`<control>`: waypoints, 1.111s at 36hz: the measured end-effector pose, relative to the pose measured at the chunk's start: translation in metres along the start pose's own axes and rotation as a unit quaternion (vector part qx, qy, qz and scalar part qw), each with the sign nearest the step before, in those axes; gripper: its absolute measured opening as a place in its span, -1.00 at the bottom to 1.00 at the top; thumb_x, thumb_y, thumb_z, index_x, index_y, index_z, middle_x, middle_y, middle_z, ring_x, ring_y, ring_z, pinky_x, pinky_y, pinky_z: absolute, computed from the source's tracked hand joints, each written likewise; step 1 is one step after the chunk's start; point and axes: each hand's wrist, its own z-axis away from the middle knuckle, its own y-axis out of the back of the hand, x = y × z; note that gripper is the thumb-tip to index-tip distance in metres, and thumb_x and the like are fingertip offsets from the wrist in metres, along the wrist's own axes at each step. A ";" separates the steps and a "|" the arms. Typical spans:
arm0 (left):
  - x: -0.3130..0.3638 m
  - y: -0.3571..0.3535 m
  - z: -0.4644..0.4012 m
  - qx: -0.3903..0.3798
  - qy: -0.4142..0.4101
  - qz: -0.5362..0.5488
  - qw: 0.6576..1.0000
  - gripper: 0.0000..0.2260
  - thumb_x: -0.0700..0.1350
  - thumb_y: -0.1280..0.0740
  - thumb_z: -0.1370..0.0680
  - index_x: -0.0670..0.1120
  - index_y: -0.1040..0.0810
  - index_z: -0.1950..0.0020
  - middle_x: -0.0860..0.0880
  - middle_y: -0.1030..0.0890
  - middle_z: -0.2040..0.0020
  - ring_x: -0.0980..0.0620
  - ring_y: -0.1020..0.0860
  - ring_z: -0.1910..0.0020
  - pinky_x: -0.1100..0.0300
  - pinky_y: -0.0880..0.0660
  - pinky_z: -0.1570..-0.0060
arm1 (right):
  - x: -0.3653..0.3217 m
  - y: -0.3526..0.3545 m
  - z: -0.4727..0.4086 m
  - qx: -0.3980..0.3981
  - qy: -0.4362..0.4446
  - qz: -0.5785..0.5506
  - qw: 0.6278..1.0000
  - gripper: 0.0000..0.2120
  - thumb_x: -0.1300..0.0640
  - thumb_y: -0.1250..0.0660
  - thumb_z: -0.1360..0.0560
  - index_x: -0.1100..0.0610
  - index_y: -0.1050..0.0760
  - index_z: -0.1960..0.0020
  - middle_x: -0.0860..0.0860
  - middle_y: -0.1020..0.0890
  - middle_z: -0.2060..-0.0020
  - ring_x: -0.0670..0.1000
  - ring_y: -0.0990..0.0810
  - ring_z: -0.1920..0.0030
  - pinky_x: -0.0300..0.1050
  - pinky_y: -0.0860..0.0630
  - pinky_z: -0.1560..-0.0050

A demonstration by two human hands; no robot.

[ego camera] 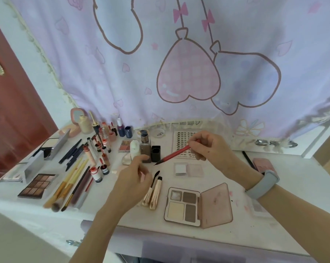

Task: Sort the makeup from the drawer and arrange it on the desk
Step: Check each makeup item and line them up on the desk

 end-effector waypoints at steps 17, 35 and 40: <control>-0.019 0.046 0.025 0.092 0.118 0.297 0.943 -0.66 -0.38 -0.23 -0.54 -0.14 -0.34 -0.28 -0.16 -0.64 0.03 -0.05 -0.67 0.15 0.22 -0.60 0.23 | -0.014 -0.027 -0.012 0.022 -0.138 -0.127 0.982 -0.74 0.33 -0.04 -0.58 0.14 -0.47 0.12 -0.03 -0.28 0.57 -0.06 -0.20 0.56 -0.27 -0.15 0.57; -0.076 0.110 0.072 0.316 0.127 0.091 0.936 -0.81 -0.05 -0.24 -0.58 0.04 -0.57 0.20 0.03 -0.48 0.53 0.08 -0.41 0.52 0.24 -0.39 0.37 | -0.068 -0.142 -0.022 -0.208 0.017 0.072 0.975 -0.76 0.30 -0.12 -0.58 0.04 -0.48 0.10 -0.02 -0.60 0.30 -0.07 -0.53 0.46 -0.20 -0.34 0.53; -0.088 0.138 0.072 0.344 0.133 0.045 0.928 -0.79 -0.03 -0.24 -0.58 0.03 -0.55 0.24 0.05 -0.47 0.55 0.18 -0.42 0.52 0.33 -0.35 0.38 | -0.076 -0.179 -0.049 -0.228 0.077 0.134 0.961 -0.88 0.21 -0.18 -0.58 0.11 -0.49 0.01 -0.07 -0.60 0.33 -0.23 -0.47 0.52 -0.43 -0.34 0.50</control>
